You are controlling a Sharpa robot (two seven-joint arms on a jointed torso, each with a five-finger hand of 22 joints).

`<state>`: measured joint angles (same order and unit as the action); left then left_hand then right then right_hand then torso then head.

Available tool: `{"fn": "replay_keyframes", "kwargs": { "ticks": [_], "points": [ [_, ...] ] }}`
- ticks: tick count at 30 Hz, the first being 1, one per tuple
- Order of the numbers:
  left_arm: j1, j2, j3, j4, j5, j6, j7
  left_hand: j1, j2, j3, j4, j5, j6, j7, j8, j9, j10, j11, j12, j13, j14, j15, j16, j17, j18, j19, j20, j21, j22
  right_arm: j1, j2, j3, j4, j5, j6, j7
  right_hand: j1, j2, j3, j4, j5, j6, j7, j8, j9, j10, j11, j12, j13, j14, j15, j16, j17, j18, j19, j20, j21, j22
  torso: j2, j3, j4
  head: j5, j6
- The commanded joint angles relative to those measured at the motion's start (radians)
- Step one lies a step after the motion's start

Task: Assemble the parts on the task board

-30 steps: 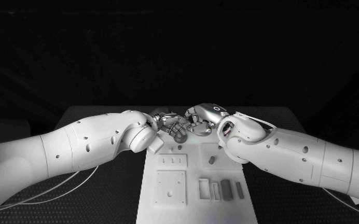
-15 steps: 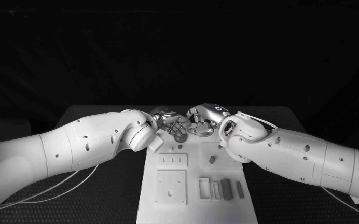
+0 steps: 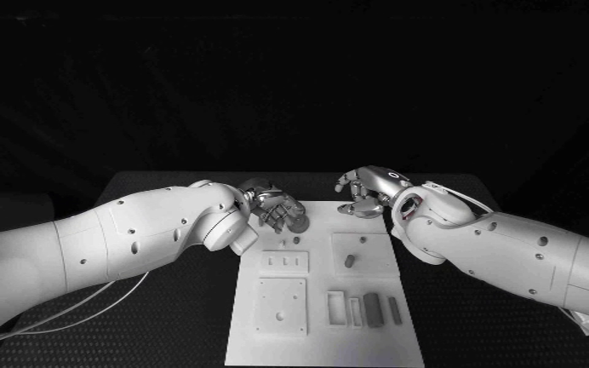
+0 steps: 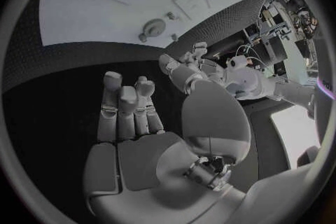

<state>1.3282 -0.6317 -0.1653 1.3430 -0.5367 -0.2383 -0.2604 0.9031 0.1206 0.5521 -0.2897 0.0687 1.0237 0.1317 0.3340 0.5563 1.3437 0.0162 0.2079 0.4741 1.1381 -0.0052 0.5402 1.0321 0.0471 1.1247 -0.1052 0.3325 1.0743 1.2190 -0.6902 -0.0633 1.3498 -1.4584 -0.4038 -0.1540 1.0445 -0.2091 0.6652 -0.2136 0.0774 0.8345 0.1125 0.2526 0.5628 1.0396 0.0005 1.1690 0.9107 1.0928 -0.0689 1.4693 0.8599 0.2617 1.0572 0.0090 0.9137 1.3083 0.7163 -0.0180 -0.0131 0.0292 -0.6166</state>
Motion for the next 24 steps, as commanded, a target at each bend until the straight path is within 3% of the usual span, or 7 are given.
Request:
{"fn": "replay_keyframes", "kwargs": {
  "ticks": [1,5,8,9,13,16,24],
  "points": [
    [0.001,-0.010,-0.008,0.017,-0.133,0.028,-0.072,0.002,0.010,-0.002,0.000,0.005,0.055,-0.045,0.007,0.007,0.012,-0.004,0.012,0.010,0.006,-0.011,0.016,0.009,0.012,0.005,-0.009,0.011,0.015,0.008,-0.009,0.002,-0.017,0.049,-0.034,0.030,0.014,0.001,0.000,0.004,0.001,0.036,0.042,-0.003,-0.002,-0.101,0.042,-0.001,-0.001,-0.001,0.005,-0.001,0.001,0.000,-0.005,0.002,-0.003,0.010,-0.001,0.0010,-0.0008,0.002,-0.002],
    [0.001,-0.029,-0.025,0.046,-0.202,0.036,-0.113,0.001,0.011,-0.007,-0.001,0.019,0.062,-0.051,0.013,0.030,0.020,-0.021,0.074,0.064,0.012,-0.028,0.082,0.046,0.014,0.019,-0.025,0.054,0.074,0.023,-0.011,0.016,-0.052,0.097,-0.034,0.041,0.024,0.007,-0.001,0.002,0.001,0.038,0.042,-0.002,-0.002,-0.101,0.043,0.000,-0.002,-0.002,0.005,0.000,0.002,0.000,-0.005,0.004,-0.003,0.011,-0.001,0.0013,0.0019,0.003,-0.011],
    [0.001,-0.040,-0.034,0.069,-0.251,0.044,-0.150,-0.008,0.016,-0.001,0.000,0.037,0.057,-0.056,0.019,0.088,-0.032,-0.036,0.201,0.182,-0.007,-0.046,0.183,0.077,0.014,0.018,-0.043,0.105,0.165,0.029,-0.009,0.029,-0.076,0.103,-0.034,0.047,0.027,0.011,-0.003,0.000,0.001,0.038,0.042,-0.002,-0.002,-0.101,0.043,0.001,-0.003,-0.003,0.006,0.000,0.002,0.000,-0.006,0.005,-0.003,0.012,-0.001,0.0010,0.0030,0.001,-0.019],
    [0.001,-0.050,-0.049,0.086,-0.274,0.044,-0.172,-0.009,0.017,0.000,0.001,0.044,0.059,-0.058,0.021,0.100,-0.030,-0.041,0.225,0.200,-0.002,-0.051,0.201,0.080,0.015,0.026,-0.047,0.114,0.178,0.035,-0.006,0.033,-0.091,0.120,-0.031,0.049,0.028,0.012,-0.003,-0.001,0.001,0.038,0.042,-0.002,-0.002,-0.102,0.043,0.001,-0.004,-0.003,0.006,0.000,0.002,0.000,-0.006,0.005,-0.003,0.012,-0.001,-0.0001,0.0036,0.001,-0.024],
    [0.001,-0.055,-0.074,0.107,-0.305,0.068,-0.214,-0.021,0.019,0.001,-0.002,0.087,0.065,-0.070,0.029,0.146,-0.032,-0.059,0.318,0.266,0.010,-0.073,0.283,0.096,0.020,0.054,-0.067,0.157,0.236,0.046,0.002,0.037,-0.124,0.132,-0.031,0.058,0.033,0.017,-0.006,-0.004,0.001,0.039,0.042,-0.002,-0.002,-0.102,0.043,0.002,-0.005,-0.004,0.006,0.001,0.002,0.000,-0.008,0.006,-0.004,0.013,0.000,0.0001,0.0037,0.000,-0.032],
    [-0.007,-0.052,-0.074,0.113,-0.315,0.081,-0.237,-0.013,0.001,0.054,0.005,0.037,0.069,-0.079,0.021,0.172,-0.020,-0.074,0.410,0.322,0.032,-0.099,0.363,0.108,0.024,0.094,-0.088,0.201,0.259,0.051,0.008,0.041,-0.143,0.156,-0.028,0.061,0.035,0.020,-0.007,-0.007,0.001,0.039,0.042,-0.002,-0.003,-0.102,0.043,0.002,-0.006,-0.004,0.006,0.001,0.002,0.000,-0.008,0.007,-0.004,0.013,0.000,-0.0001,0.0039,0.002,-0.043],
    [-0.023,-0.042,-0.074,0.109,-0.349,0.063,-0.254,-0.054,-0.004,0.107,-0.001,0.034,0.084,-0.095,0.007,0.232,-0.040,-0.089,0.595,0.434,0.034,-0.141,0.518,0.112,0.021,0.119,-0.128,0.325,0.260,0.054,0.016,0.045,-0.167,0.162,-0.023,0.063,0.038,0.025,-0.010,-0.011,0.001,0.038,0.043,-0.003,-0.004,-0.102,0.043,0.004,-0.007,-0.005,0.006,0.002,0.002,0.000,-0.009,0.008,-0.004,0.014,0.001,-0.0027,0.0021,0.000,-0.055]
  ]
}}
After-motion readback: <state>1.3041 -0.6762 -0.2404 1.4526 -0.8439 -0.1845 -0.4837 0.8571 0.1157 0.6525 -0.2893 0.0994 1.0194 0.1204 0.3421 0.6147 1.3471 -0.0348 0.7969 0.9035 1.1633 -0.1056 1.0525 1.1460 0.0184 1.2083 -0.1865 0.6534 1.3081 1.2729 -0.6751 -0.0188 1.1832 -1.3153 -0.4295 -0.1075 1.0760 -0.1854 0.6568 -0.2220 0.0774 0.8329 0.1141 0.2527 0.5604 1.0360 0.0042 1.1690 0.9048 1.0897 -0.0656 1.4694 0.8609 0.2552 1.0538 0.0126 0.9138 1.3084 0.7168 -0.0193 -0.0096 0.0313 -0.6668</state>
